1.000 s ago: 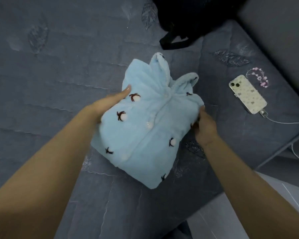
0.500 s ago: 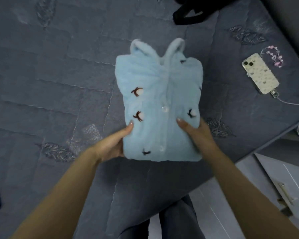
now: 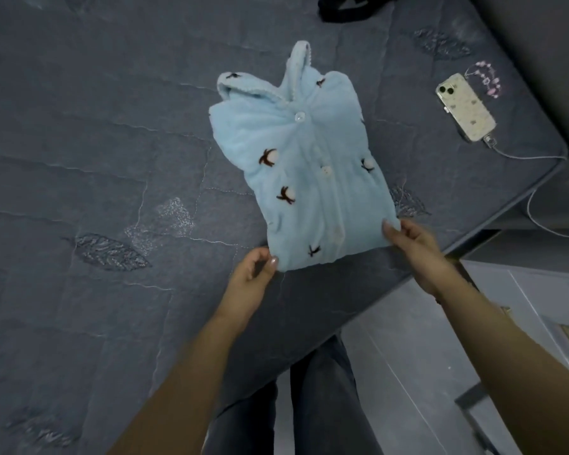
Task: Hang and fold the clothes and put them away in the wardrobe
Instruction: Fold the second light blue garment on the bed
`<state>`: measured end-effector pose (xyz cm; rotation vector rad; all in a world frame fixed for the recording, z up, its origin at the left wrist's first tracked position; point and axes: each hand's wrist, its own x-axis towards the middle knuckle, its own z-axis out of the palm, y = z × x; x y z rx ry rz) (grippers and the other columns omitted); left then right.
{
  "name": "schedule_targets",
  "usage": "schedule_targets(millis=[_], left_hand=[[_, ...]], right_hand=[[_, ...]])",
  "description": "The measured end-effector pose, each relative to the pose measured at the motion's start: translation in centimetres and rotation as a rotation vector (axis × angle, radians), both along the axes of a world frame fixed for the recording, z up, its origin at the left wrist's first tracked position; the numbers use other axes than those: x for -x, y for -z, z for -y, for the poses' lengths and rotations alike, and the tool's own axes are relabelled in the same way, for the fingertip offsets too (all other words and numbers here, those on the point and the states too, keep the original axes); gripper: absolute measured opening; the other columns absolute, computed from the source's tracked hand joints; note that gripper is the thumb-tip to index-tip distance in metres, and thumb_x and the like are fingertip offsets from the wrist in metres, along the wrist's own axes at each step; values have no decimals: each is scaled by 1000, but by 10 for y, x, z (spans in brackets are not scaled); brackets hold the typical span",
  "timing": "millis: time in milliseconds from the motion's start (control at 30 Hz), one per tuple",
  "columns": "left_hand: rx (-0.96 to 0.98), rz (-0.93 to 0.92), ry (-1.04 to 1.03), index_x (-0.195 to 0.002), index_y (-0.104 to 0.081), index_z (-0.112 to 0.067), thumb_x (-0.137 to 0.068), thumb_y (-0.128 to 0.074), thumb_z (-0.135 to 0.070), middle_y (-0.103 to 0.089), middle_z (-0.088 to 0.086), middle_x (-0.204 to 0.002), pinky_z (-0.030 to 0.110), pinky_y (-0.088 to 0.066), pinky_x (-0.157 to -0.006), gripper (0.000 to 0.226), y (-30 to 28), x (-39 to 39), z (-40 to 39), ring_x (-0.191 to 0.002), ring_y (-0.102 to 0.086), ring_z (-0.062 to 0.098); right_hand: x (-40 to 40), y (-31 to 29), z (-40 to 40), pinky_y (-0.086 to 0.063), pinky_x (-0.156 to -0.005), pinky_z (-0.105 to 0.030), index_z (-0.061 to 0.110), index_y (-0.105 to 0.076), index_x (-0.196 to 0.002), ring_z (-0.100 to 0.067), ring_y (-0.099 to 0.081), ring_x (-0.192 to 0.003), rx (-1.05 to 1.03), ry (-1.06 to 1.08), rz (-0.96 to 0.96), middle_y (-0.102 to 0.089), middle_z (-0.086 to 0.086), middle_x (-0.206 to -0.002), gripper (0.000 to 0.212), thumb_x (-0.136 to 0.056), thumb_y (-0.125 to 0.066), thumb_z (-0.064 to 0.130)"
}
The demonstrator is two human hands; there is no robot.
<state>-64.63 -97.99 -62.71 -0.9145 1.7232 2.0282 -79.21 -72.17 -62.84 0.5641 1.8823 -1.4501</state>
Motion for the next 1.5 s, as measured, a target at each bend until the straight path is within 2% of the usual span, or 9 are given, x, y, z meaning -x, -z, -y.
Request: schedule_targets(millis=[233,400,500,600,800,1000,1167,1300,1500], left_hand=[[228,132,64,-89,-55,-14,-101,-47,-11,-56,-1,-77,28,-43,-79,15,21,-25,29,-74,-52,11],[222,308,171,-115,-52,-28,-87,-59,-59,-55,-2,-128,38,-38,-107,42,-3,-3,25,-123,-46,17],[756,90,179,-148,-23,-37,-90,-46,-64,-11,-9,-161,46,-1,-118,68,-35,18,-1,-144,-12,9],[1171,-192,247,-150,-28,-32,-100,-35,-47,-14,-1,-163,46,1,-119,52,-47,80,-36,-150,-10,18],[1263,131,410,-153,5,-38,-103,-15,-50,14,1,-163,57,5,-117,55,37,148,-37,-149,15,20],[1346,62,369,-154,-15,-38,-102,-17,-50,-4,3,-164,61,6,-116,53,93,153,-26,-151,-1,23],[1204,74,363,-151,-1,-42,-102,-9,-50,8,-4,-164,60,12,-115,50,80,159,-23,-150,12,16],[840,-175,-189,-153,-4,-37,-97,-51,-43,-7,-10,-163,51,-6,-121,74,44,140,-10,-149,-7,9],[-168,355,-619,-142,-35,-29,-71,-81,-49,-63,0,-125,46,-55,-90,86,34,119,13,-105,-67,19]], right_hand=[[19,5,1,-50,-68,-11,0,-60,-114,6,-63,-69,-105,-77,-176,-64,0,-92,22,-92,-61,0],[23,-9,8,-43,-92,-9,0,-43,-140,-14,-54,-111,-256,-319,-337,-55,-5,-127,45,-97,-56,9],[34,-25,20,-19,-118,-29,7,-30,-150,-18,-28,-142,-422,-603,-723,-28,-10,-157,48,-105,-39,20],[53,-27,59,-10,-120,-38,14,-29,-153,-22,-17,-149,-467,-841,-917,-19,-7,-161,51,-105,-27,31],[80,41,114,-2,-123,-40,24,-4,-155,-16,3,-151,-596,-958,-811,2,-2,-164,54,-106,-23,32],[84,95,120,0,-122,-41,24,6,-154,-18,0,-151,-720,-985,-820,3,-3,-164,55,-103,-10,36],[92,81,122,5,-122,-39,25,2,-154,-15,5,-150,-609,-998,-792,6,0,-163,55,-105,-23,33],[111,46,89,-17,-120,-29,28,-32,-149,-7,-20,-145,-109,-617,-722,-21,11,-157,59,-95,-55,37],[149,37,54,-54,-78,-17,34,-58,-125,-2,-66,-102,77,-449,117,-67,10,-122,76,-61,-77,70]])
